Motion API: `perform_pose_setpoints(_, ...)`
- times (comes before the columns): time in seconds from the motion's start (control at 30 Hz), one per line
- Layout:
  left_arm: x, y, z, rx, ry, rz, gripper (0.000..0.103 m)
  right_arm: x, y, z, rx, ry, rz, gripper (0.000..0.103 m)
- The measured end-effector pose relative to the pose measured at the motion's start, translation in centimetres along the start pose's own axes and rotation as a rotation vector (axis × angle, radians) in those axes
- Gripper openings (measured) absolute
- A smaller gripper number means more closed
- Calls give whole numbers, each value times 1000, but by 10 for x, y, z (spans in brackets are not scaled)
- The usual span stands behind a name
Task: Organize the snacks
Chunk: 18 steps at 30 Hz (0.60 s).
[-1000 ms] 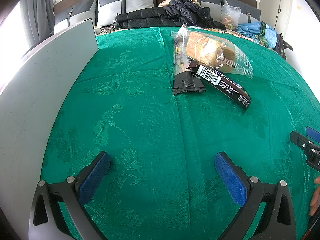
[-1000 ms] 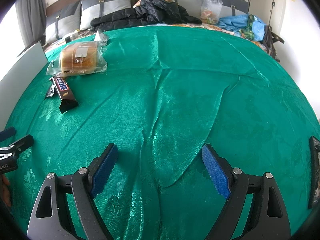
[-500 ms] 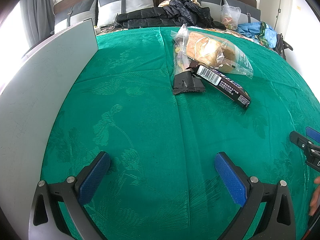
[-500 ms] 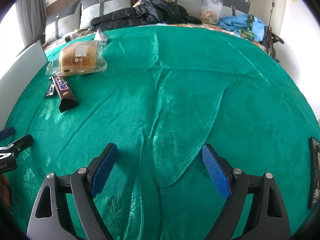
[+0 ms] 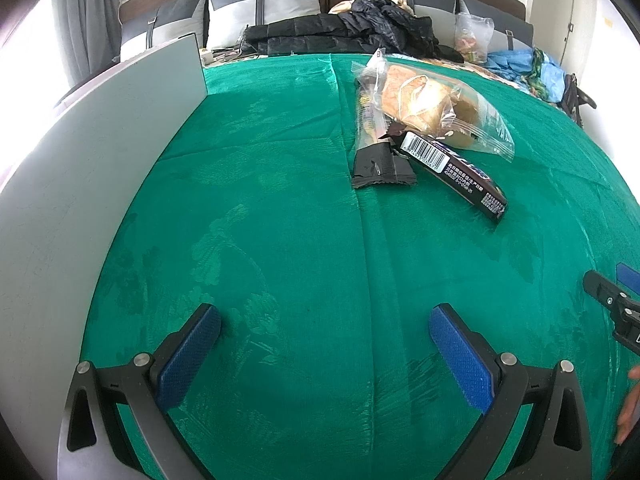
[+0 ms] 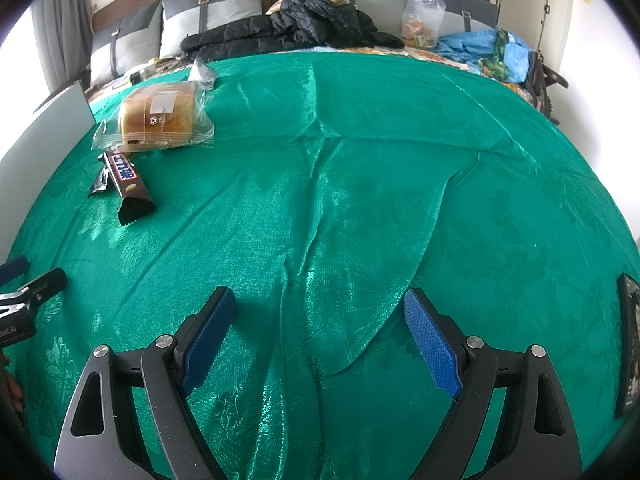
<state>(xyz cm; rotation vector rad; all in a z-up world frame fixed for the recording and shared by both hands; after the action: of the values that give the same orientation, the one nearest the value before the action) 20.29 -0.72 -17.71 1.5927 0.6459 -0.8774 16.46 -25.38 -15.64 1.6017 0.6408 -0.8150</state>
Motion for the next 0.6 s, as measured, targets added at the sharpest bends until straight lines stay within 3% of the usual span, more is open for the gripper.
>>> perform_pose_setpoints(0.6,0,1,0,0,1,0,103,4,0,1,11,-3,-6,93)
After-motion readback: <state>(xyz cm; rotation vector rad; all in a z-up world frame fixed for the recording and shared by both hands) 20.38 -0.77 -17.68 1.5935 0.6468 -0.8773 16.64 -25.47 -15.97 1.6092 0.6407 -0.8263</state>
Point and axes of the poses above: each gripper's, at about its wrist camera, not at the fingertips, and x roughly the way its jaws point, z to its right, y to its top, the point moved 8 cm from there along x, roughly the way its jaws point, and after that the axes turned 9 degrees about x, right-handed, at the moved point
